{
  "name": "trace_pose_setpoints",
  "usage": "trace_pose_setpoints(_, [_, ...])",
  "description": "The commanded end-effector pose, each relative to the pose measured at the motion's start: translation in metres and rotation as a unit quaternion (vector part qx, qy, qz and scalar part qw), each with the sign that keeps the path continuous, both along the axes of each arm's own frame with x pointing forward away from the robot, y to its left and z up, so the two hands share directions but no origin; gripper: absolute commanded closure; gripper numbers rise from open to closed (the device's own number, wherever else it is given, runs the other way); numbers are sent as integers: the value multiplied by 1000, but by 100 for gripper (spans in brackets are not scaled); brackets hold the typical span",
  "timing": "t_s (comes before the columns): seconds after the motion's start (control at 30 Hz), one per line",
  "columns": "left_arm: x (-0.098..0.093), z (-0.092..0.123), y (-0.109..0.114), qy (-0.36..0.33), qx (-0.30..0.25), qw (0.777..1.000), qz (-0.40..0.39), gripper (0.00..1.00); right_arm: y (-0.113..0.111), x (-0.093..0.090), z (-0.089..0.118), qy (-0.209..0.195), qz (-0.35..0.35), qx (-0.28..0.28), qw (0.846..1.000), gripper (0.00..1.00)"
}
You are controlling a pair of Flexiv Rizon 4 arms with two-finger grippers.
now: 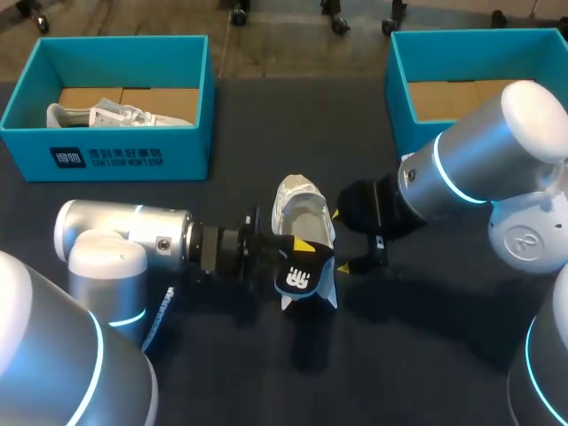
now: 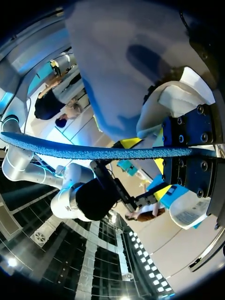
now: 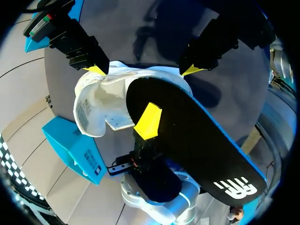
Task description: Take the shoe out of the shoebox, open the shoe tongue, remove and reinsert the insole, then place the shoe into the shoebox
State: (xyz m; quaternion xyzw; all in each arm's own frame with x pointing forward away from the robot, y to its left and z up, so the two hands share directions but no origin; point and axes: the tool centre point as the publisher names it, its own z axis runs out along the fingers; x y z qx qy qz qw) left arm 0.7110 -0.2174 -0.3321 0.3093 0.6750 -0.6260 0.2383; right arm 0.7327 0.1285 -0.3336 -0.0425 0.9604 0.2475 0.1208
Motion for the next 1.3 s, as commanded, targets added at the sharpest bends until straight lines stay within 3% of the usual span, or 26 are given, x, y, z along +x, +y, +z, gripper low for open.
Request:
trace_pose_setpoints(0.03, [7,-7,-6,-2,-2,1000,0,100,0,0,-1,0,0,1,1000,0])
trace_pose_setpoints(0.5, [27,-25,-11,-15,7,1000,0,100,0,0,-1,0,0,1,1000,0])
trace_pose_setpoints(0.8, [31,-31,-10,-8,17,1000,5,100,0,0,-1,0,0,1,1000,0])
trace_pose_setpoints(0.9, [28,-24,-11,-11,12,1000,4,75,0,0,-1,0,0,1,1000,0])
trace_pose_setpoints(1.0, [27,-21,-11,-13,10,1000,3,67,0,0,-1,0,0,1,1000,0])
trace_pose_setpoints(1.2, [26,-16,-12,-12,8,1000,1,63,0,0,-1,0,0,1,1000,0])
trace_pose_setpoints(1.3, [26,-11,-12,-9,8,1000,0,66,0,0,-1,0,0,1,1000,0])
